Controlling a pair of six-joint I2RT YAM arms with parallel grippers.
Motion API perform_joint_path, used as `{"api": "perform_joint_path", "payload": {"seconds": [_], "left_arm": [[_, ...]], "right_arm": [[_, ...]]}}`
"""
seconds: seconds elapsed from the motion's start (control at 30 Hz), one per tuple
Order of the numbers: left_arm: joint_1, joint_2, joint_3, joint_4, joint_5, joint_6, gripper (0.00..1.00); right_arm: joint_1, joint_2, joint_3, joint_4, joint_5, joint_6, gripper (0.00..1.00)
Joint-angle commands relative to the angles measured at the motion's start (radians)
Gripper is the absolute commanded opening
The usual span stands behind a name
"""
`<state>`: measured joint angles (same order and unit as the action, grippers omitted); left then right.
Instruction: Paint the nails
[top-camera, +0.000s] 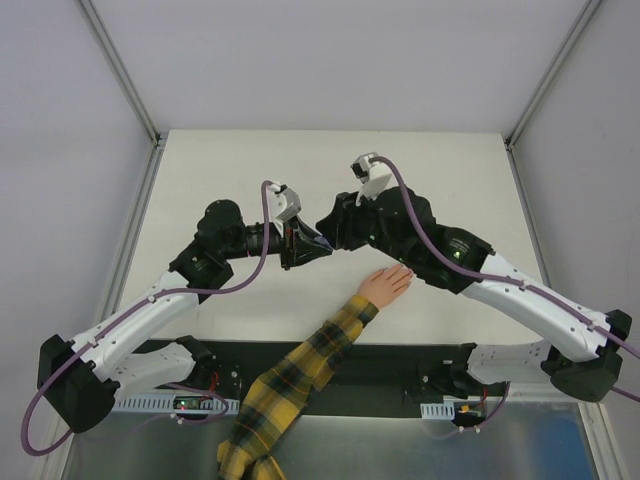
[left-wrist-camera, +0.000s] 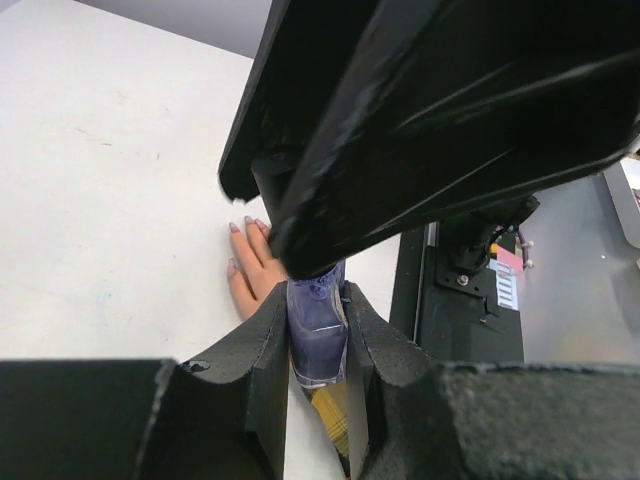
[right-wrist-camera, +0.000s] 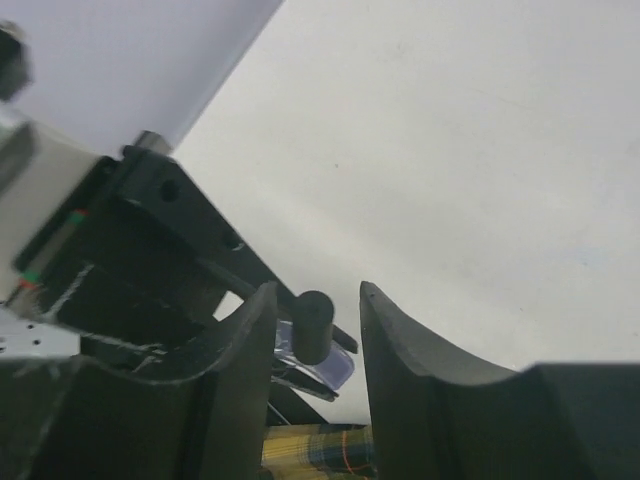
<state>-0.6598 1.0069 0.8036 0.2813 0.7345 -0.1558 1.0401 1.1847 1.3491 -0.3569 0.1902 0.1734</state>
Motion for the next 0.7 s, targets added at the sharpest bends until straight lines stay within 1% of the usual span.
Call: {"api": "perform_joint_path", "payload": {"seconds": [0.0, 0.1, 0.13, 0.17, 0.2, 0.23, 0.27, 0.3, 0.33, 0.37, 0.43, 0.47, 0.67], "left_arm": [[0.002, -0.037, 0.039, 0.015, -0.035, 0.03, 0.0], [0.002, -0.039, 0.039, 0.015, -0.029, 0.03, 0.0], [0.002, -0.039, 0.039, 0.015, -0.015, 0.03, 0.0], [0.002, -0.039, 0.039, 0.018, -0.004, 0.029, 0.0], [0.003, -0.037, 0.042, 0.021, 0.018, 0.029, 0.0], [0.002, -0.034, 0.045, 0.024, 0.044, 0.024, 0.0], [0.002, -0.033, 0.048, 0.044, 0.122, 0.016, 0.0], [0.002, -0.025, 0.046, 0.07, 0.178, 0.006, 0.0], [0.002, -0.019, 0.043, 0.103, 0.239, -0.039, 0.0], [0.0, -0.011, 0.037, 0.193, 0.361, -0.069, 0.0], [-0.001, 0.01, 0.028, 0.271, 0.419, -0.16, 0.0], [0.0, 0.015, 0.023, 0.297, 0.425, -0.171, 0.0], [-0.001, 0.033, 0.032, 0.237, 0.372, -0.133, 0.0]], "right_arm": [[0.034, 0.032, 0.056, -0.056, 0.17, 0.02, 0.4], [0.037, 0.033, 0.051, -0.057, 0.184, 0.011, 0.33], [0.037, 0.03, 0.047, -0.054, 0.181, 0.003, 0.22], [0.037, 0.02, 0.042, -0.05, 0.178, -0.011, 0.15], [0.037, 0.01, 0.022, -0.03, 0.17, -0.061, 0.08], [0.035, -0.002, 0.006, -0.013, 0.138, -0.095, 0.01], [0.032, -0.041, -0.017, 0.016, 0.099, -0.145, 0.01], [0.009, -0.066, -0.092, 0.097, 0.034, -0.237, 0.01], [-0.012, -0.098, -0.131, 0.142, -0.176, -0.273, 0.01], [-0.035, -0.138, -0.169, 0.18, -0.274, -0.284, 0.01], [-0.086, -0.151, -0.183, 0.185, -0.357, -0.272, 0.01], [-0.095, -0.152, -0.177, 0.173, -0.363, -0.264, 0.01], [-0.098, -0.151, -0.185, 0.182, -0.368, -0.213, 0.01]]}}
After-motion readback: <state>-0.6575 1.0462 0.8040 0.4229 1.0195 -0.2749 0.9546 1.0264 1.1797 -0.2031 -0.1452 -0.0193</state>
